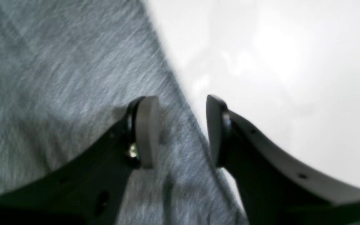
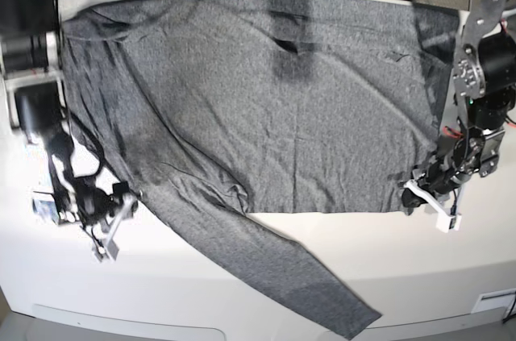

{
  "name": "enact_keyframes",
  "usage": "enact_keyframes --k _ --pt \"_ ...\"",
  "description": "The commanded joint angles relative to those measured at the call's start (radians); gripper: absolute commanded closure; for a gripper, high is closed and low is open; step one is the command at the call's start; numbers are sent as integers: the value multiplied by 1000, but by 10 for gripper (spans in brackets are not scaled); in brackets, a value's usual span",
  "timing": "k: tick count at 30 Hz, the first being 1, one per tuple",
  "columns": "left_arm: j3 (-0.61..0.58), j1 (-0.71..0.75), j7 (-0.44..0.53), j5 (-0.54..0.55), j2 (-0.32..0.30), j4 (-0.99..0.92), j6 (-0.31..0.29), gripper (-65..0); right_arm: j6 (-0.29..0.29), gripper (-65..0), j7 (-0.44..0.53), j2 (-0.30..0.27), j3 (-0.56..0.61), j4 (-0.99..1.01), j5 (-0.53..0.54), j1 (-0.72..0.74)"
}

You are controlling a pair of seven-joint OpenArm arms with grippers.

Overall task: Fold the T-shirt properly
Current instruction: 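Grasp the shirt's side edges with both grippers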

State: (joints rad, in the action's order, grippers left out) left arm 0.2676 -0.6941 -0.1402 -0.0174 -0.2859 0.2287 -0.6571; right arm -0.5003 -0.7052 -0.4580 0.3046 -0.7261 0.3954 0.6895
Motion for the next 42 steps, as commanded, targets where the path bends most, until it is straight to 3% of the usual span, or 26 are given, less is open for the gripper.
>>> enact_keyframes --k 1,5,11,14,20,24,31,36,42 --pt "-1 -20 -16 -9 -11 8 2 0 -8 -300 40 11 16 44 -8 60" --pt "-1 -20 -16 -9 -11 8 2 0 -61 -313 159 83 68 257 -112 168" --pt "-1 -20 -17 -9 -11 8 2 0 -30 -313 297 153 71 413 -299 216" --pt "-1 -20 -16 -9 -11 8 2 0 -11 -313 324 163 71 431 -333 216" --pt "-1 -20 -16 -9 -11 8 2 0 -13 -297 297 164 71 437 -336 194" --pt "-1 -20 -16 -9 -11 8 2 0 -14 -176 250 164 71 441 -313 175" --pt "-1 -20 -47 -9 -11 8 2 0 -14 0 250 159 71 441 -314 150" --pt "-1 -20 -46 24 -11 8 2 0 -12 0 348 141 66 440 -300 158" --pt "-1 -24 -52 99 -11 9 2 0 -16 0 358 111 66 424 -225 170"
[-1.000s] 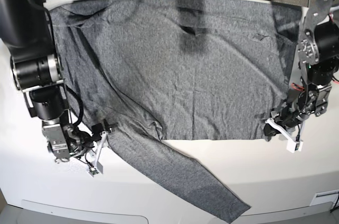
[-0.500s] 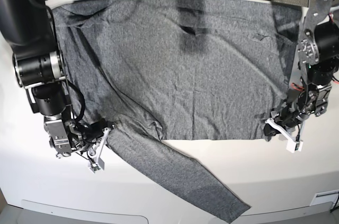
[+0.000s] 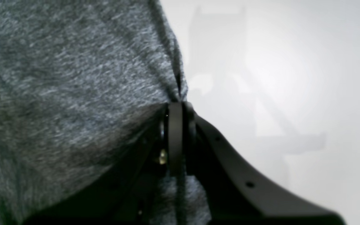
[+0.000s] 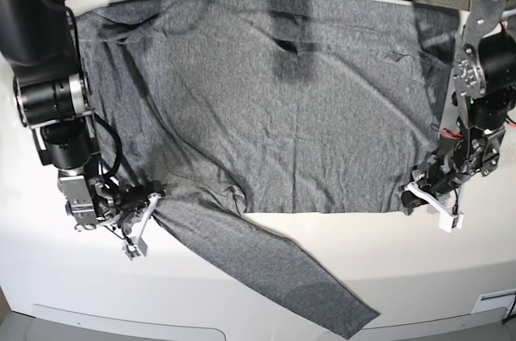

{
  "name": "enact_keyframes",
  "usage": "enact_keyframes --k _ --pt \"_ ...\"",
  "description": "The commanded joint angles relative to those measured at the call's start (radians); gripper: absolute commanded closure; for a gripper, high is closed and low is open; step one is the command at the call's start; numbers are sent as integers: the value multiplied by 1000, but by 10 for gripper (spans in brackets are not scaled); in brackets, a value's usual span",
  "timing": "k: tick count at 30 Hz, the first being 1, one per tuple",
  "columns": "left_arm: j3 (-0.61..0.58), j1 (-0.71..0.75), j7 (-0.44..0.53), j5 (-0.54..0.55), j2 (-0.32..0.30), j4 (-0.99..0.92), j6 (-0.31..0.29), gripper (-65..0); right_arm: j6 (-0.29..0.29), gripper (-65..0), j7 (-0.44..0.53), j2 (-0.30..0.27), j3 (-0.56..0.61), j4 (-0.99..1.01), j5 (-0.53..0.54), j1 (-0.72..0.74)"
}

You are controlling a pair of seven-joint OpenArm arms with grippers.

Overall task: Fold the T-shirt properly
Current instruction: 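Grasp the shirt's side edges with both grippers, then fold the shirt body in half toward the collar with both grippers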

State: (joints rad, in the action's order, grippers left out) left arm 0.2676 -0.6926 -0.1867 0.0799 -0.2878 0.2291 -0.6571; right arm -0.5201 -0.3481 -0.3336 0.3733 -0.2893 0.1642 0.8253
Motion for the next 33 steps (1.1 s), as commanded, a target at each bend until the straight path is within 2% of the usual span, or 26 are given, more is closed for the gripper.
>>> enact_keyframes --k 1,2,4,6,9,13,16,19,25,29,33 --pt "-1 -25 -8 3 -10 9 2 0 4 0 1 -19 -3 -24 4 34" --pt "-1 -25 -13 3 -12 9 -2 0 0 0 0 -26 -3 -36 4 33" --pt "-1 -25 -42 15 -14 11 -17 0 -77 0 -13 -41 -3 -59 6 33" --pt "-1 -25 -89 73 -21 16 -41 0 -129 0 -43 -60 -3 -84 66 33" --pt "-1 -25 -135 166 -38 29 -41 0 -155 0 -88 -88 -3 -118 161 33" --pt "-1 -24 -204 189 -44 86 -41 0 -178 0 -106 -132 -3 -159 242 27" --pt "-1 -23 -266 217 -42 142 -41 0 -178 0 -126 -163 -3 -217 307 10" --pt "-1 -18 -322 279 -42 199 -41 0 -178 0 -187 -192 -3 -304 377 -16" --pt "-1 32 -394 365 -42 324 -41 0 -178 0 -259 -282 -3 -584 516 -145" --pt "-1 132 -461 465 -45 478 -41 0 -158 0 -305 -319 -35 -729 494 -243" --pt "-1 272 -537 585 -65 689 -41 0 -156 0 -325 -323 -162 -824 498 -370"
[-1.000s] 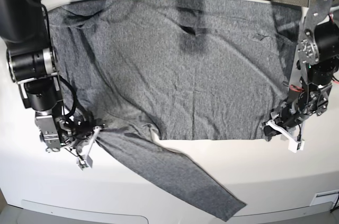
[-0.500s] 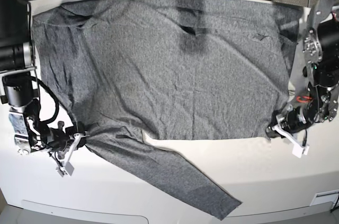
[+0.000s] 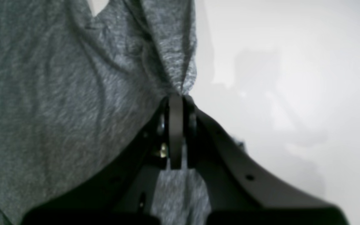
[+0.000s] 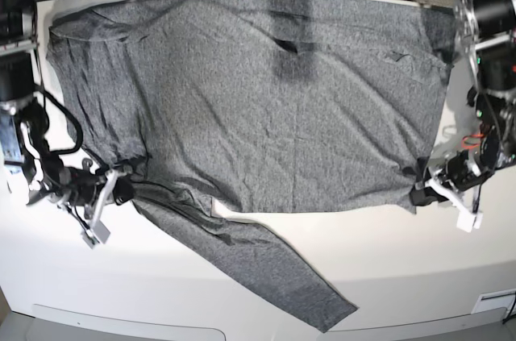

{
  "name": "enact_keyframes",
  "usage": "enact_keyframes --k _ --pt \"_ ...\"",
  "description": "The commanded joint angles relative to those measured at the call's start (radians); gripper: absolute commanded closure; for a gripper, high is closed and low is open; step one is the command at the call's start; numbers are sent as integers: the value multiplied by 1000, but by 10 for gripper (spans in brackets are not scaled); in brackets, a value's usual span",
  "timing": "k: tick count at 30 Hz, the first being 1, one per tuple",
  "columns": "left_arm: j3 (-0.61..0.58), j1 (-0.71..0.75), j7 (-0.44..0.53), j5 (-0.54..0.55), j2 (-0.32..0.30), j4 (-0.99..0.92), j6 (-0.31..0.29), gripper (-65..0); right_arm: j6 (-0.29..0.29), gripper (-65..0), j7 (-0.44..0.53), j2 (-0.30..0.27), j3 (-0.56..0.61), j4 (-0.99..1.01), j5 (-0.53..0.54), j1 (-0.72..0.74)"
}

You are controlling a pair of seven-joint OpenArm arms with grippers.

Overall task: Fold the T-shirt properly
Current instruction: 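Fold the shirt body in half toward the collar with both grippers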

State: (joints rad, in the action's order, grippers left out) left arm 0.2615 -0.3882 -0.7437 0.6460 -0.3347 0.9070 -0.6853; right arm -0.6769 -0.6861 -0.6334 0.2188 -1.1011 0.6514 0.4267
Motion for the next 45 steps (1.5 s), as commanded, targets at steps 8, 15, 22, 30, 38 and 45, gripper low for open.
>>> enact_keyframes --k 8,15,22,30,38,45 --pt "6 264 3 173 -101 386 -5 0 1 0 -17 -20 -287 -319 14 -299" --pt "8 463 4 218 -129 532 21 0 3 0 -39 60 -539 -539 35 -555" --pt "116 628 3 254 -136 693 20 0 3 0 -45 159 -745 -675 41 -722" --pt "231 782 4 286 -132 773 19 0 -21 0 -47 230 -881 -692 41 -862" --pt "230 819 2 225 -125 773 19 0 -21 0 -51 293 -906 -692 -10 -909" --pt "230 821 3 193 -126 773 19 -271 -21 -232 -56 292 -906 -692 -49 -904"
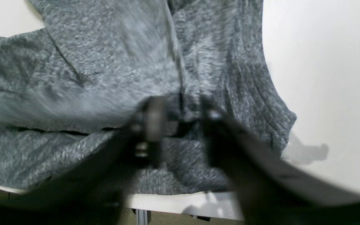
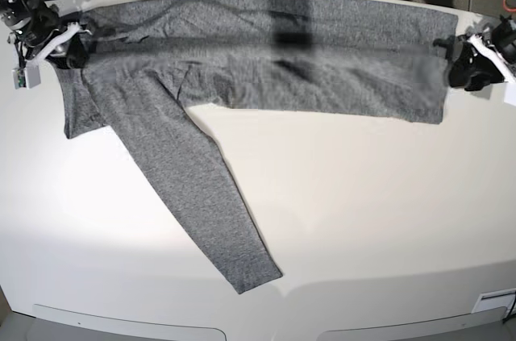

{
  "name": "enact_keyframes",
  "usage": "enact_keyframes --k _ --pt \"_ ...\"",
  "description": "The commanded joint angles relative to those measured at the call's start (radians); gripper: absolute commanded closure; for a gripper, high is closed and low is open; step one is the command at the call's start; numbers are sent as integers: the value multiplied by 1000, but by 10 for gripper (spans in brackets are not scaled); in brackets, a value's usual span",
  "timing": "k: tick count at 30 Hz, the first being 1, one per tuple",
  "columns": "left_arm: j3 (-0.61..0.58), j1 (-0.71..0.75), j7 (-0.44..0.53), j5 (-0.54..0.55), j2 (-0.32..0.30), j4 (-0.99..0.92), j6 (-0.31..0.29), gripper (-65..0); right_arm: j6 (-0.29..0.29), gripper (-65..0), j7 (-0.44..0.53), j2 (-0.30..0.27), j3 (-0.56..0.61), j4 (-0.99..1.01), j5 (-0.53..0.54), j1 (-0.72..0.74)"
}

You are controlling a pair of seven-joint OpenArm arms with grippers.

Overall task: Fold the T-shirt properly
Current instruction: 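Fold the shirt body in half toward the collar with both grippers, then release and move the right gripper to the hanging sleeve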

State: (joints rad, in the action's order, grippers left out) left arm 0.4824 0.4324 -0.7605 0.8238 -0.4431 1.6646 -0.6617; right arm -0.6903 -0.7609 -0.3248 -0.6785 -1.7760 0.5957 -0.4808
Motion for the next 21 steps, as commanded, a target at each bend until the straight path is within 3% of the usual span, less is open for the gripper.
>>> enact_keyframes --k 1,3,6,10,12,16,21 --pt "9 0 21 15 -17 16 -4 -323 -8 -289 20 -18 -8 -17 7 5" --pt "9 0 21 15 -17 16 -4 -378 -8 -349 51 -21 -8 -17 10 5" --pt "9 0 48 14 -18 16 -4 -382 -8 -352 121 -21 -8 -17 10 23" --pt "9 -1 101 14 -17 16 -4 -382 -8 -352 66 -22 42 -16 8 121" --pt "9 -1 130 14 -17 16 -4 -382 -8 -352 11 -22 101 -5 9 193" --pt "9 0 141 14 -17 16 -4 -382 -4 -352 -5 -22 256 51 9 349" --pt "8 0 140 15 -11 16 -4 -382 86 -352 -63 -21 481 160 -72 563"
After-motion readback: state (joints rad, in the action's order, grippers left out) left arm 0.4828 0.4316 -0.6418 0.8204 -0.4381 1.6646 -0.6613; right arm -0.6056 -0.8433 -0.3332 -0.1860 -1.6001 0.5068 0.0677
